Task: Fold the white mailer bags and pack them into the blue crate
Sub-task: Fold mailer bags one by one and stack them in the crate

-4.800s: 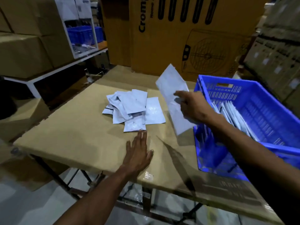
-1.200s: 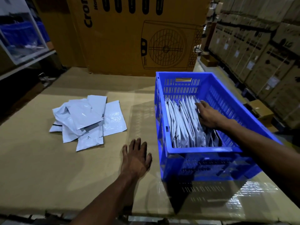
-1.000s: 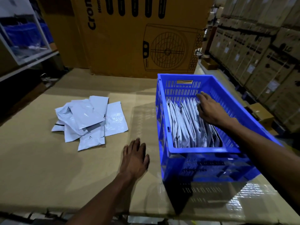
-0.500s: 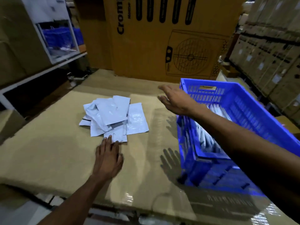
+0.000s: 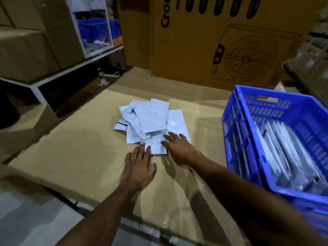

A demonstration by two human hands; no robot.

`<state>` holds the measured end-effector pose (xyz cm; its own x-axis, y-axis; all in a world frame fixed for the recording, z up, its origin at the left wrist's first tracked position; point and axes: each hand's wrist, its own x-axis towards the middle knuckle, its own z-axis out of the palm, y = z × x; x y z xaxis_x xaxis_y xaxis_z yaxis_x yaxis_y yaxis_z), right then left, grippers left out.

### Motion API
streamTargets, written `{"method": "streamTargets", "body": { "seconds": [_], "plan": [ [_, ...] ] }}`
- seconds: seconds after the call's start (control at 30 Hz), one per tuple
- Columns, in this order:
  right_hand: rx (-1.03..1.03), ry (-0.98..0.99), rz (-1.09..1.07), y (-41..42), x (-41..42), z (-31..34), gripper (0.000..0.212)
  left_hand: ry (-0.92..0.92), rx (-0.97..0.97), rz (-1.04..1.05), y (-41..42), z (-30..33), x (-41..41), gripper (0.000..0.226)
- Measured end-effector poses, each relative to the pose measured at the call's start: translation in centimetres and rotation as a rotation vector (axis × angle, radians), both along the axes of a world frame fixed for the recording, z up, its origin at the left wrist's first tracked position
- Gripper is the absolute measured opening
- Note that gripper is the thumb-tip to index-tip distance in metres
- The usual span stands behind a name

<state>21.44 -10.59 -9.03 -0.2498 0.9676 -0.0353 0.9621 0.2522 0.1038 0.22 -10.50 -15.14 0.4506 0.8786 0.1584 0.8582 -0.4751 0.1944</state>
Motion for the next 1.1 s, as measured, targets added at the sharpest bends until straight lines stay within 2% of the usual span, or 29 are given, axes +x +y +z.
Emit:
{"method": "streamTargets", "body": {
  "seconds": [0.13, 0.3, 0.37, 0.6, 0.7, 0.77, 0.9, 1.0, 1.1],
  "plan": [
    [0.107, 0.072, 0.062, 0.1, -0.9, -3.0, 0.048, 0.008, 0.007, 0.005, 0.1, -0.2, 0.0, 0.074],
    [0.357, 0.163, 0.186, 0.5, -1.9, -3.4, 0.013, -0.033, 0.014, 0.027, 0.5, -0.1, 0.0, 0.077],
    [0.420, 0.192, 0.249, -0.5, -2.8, -3.8, 0.009, -0.045, 0.031, 0.021, 0.7, 0.0, -0.1, 0.077],
    [0.362, 0.244, 0.236, -4.6, -4.1, -4.1, 0.026, -0.018, -0.019, -0.091, 0.4, -0.5, -1.6, 0.091],
    [0.272, 0.182, 0.200, -5.9, -2.6, -3.6, 0.054, -0.034, -0.025, -0.193, -0.5, -0.5, -2.7, 0.093],
    [0.195, 0.151, 0.159, -6.8, -1.4, -3.7, 0.062, 0.003, -0.024, -0.289, -1.3, -0.4, -3.8, 0.096],
    [0.102, 0.262, 0.167, -9.6, -0.3, -5.4, 0.065, 0.045, -0.030, -0.413, -2.0, 0.5, -5.4, 0.095],
    [0.170, 0.296, 0.136, -11.4, -1.2, -6.2, 0.061, 0.041, -0.047, -0.419, -2.4, 1.1, -5.8, 0.095],
    [0.214, 0.266, 0.010, -12.4, -2.7, -6.0, 0.060, 0.064, -0.043, -0.371, -2.7, 1.8, -5.8, 0.099]
  ]
}}
